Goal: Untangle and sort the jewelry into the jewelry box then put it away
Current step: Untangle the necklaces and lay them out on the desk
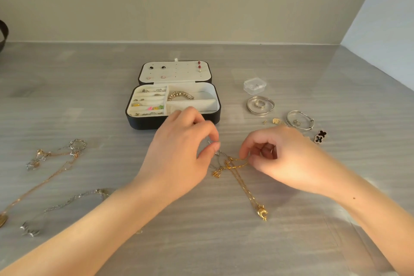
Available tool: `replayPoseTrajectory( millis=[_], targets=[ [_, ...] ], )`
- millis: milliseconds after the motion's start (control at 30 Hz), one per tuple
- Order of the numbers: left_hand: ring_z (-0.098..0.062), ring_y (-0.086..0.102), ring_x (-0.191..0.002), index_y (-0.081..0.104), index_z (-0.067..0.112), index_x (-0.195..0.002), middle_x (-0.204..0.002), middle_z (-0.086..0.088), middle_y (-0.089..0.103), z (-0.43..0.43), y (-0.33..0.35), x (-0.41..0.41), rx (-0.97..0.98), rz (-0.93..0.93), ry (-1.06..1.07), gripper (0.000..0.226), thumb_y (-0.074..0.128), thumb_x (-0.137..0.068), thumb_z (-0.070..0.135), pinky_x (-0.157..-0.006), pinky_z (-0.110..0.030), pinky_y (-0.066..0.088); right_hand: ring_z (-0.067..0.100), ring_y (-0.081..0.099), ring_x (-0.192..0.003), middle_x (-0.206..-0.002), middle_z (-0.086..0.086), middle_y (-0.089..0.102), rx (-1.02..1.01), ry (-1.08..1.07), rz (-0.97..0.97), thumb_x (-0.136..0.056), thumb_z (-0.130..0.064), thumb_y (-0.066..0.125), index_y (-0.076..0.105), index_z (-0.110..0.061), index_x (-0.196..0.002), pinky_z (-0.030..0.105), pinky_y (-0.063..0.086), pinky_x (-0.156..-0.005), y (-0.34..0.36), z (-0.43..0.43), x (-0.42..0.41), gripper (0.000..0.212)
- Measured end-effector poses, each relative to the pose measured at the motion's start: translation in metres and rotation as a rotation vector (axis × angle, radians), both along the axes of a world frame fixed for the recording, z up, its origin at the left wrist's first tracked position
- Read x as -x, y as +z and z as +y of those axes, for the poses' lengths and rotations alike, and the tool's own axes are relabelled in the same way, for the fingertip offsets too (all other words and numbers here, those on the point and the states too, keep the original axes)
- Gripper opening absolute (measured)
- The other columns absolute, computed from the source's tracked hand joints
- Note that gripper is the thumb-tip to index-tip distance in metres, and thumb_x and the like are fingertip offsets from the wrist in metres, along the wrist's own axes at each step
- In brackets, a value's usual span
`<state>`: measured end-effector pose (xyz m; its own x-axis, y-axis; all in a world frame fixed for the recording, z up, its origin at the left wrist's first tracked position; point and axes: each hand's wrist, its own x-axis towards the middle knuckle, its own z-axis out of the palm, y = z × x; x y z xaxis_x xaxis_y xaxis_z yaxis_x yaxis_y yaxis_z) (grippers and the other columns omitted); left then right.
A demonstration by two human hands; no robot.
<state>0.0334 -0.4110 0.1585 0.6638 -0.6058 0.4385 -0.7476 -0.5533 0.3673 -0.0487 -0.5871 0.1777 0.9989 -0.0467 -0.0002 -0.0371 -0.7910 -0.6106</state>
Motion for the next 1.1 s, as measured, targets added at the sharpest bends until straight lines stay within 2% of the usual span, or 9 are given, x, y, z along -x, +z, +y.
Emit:
replayPoseTrajectory(
  millis=[133,233,400,533,600,667,800,933,1100],
  targets=[
    [-0.002,0.047,-0.085,0.066,0.030,-0.082,-0.086,0.014,0.051,0.003,0.001,0.011,-0.091,0.226,-0.162,0.008,0.065,-0.080,0.038,-0.078,-0.016,0.036,0.001,0.051,-0.066,-0.069,-0.009,0.059,0.065,0.045,0.001,-0.078,-0.021,0.067,0.066,-0.036,-0.076,0.014,0.038,-0.058,-0.002,0.000,0.001,0.015],
    [0.000,0.049,-0.083,0.064,0.027,-0.088,-0.082,0.015,0.051,0.003,0.000,0.012,-0.115,0.261,-0.196,0.009,0.068,-0.081,0.031,-0.073,-0.010,0.036,-0.002,0.049,-0.071,-0.076,-0.012,0.056,0.115,0.066,0.009,-0.078,-0.031,0.069,0.063,-0.035,-0.077,0.014,0.036,-0.061,-0.005,-0.001,0.000,0.007],
    [-0.001,0.048,-0.089,0.063,0.031,-0.090,-0.084,0.016,0.053,0.010,0.004,0.008,-0.147,0.321,-0.228,0.012,0.068,-0.080,0.027,-0.071,-0.007,0.035,0.000,0.044,-0.079,-0.084,-0.017,0.051,0.222,0.140,-0.015,-0.087,-0.029,0.061,0.051,-0.035,-0.079,0.013,0.033,-0.070,-0.008,-0.003,0.001,0.013],
    [0.003,0.047,-0.090,0.063,0.032,-0.089,-0.084,0.017,0.053,0.012,0.007,0.007,-0.165,0.340,-0.241,0.014,0.069,-0.079,0.025,-0.070,-0.004,0.033,-0.002,0.043,-0.078,-0.077,-0.020,0.050,0.088,0.123,-0.165,-0.084,-0.033,0.053,0.049,-0.034,-0.077,0.013,0.033,-0.071,-0.006,-0.003,0.001,0.008],
    [0.003,0.047,-0.089,0.063,0.032,-0.090,-0.084,0.018,0.054,0.011,0.007,0.007,-0.165,0.341,-0.233,0.015,0.069,-0.078,0.025,-0.069,-0.004,0.033,0.005,0.049,-0.078,-0.079,-0.012,0.057,-0.017,0.122,-0.181,-0.087,-0.030,0.052,0.050,-0.032,-0.077,0.020,0.039,-0.071,-0.003,-0.003,0.002,0.010],
    [0.002,0.047,-0.089,0.061,0.033,-0.088,-0.082,0.018,0.053,0.010,0.007,0.007,-0.160,0.333,-0.224,0.015,0.070,-0.078,0.027,-0.069,-0.005,0.034,0.016,0.056,-0.078,-0.081,-0.005,0.063,-0.102,0.140,-0.166,-0.092,-0.021,0.054,0.051,-0.028,-0.079,0.035,0.044,-0.073,-0.002,-0.001,0.002,0.015],
    [-0.002,0.050,-0.084,0.059,0.033,-0.085,-0.080,0.017,0.053,0.008,0.005,0.010,-0.141,0.315,-0.209,0.012,0.069,-0.078,0.032,-0.070,-0.010,0.038,0.033,0.054,-0.068,-0.075,-0.008,0.068,-0.224,0.161,-0.161,-0.094,-0.016,0.050,0.048,-0.024,-0.081,0.044,0.042,-0.065,-0.004,0.000,-0.001,0.016],
    [-0.006,0.050,-0.077,0.059,0.030,-0.082,-0.076,0.015,0.052,0.005,0.003,0.010,-0.141,0.285,-0.208,0.008,0.066,-0.081,0.033,-0.067,-0.017,0.040,0.031,0.048,-0.063,-0.065,-0.008,0.064,-0.373,0.157,-0.136,-0.090,-0.021,0.048,0.048,-0.022,-0.079,0.035,0.037,-0.058,-0.003,0.000,-0.004,0.011],
    [0.000,0.045,-0.071,0.056,0.028,-0.082,-0.074,0.015,0.047,0.003,0.003,0.009,-0.167,0.275,-0.209,0.007,0.057,-0.089,0.026,-0.067,-0.015,0.035,0.006,0.042,-0.057,-0.059,-0.012,0.054,-0.357,0.139,-0.101,-0.082,-0.028,0.057,0.058,-0.025,-0.086,0.016,0.034,-0.055,-0.004,0.000,-0.005,0.005]
  ],
)
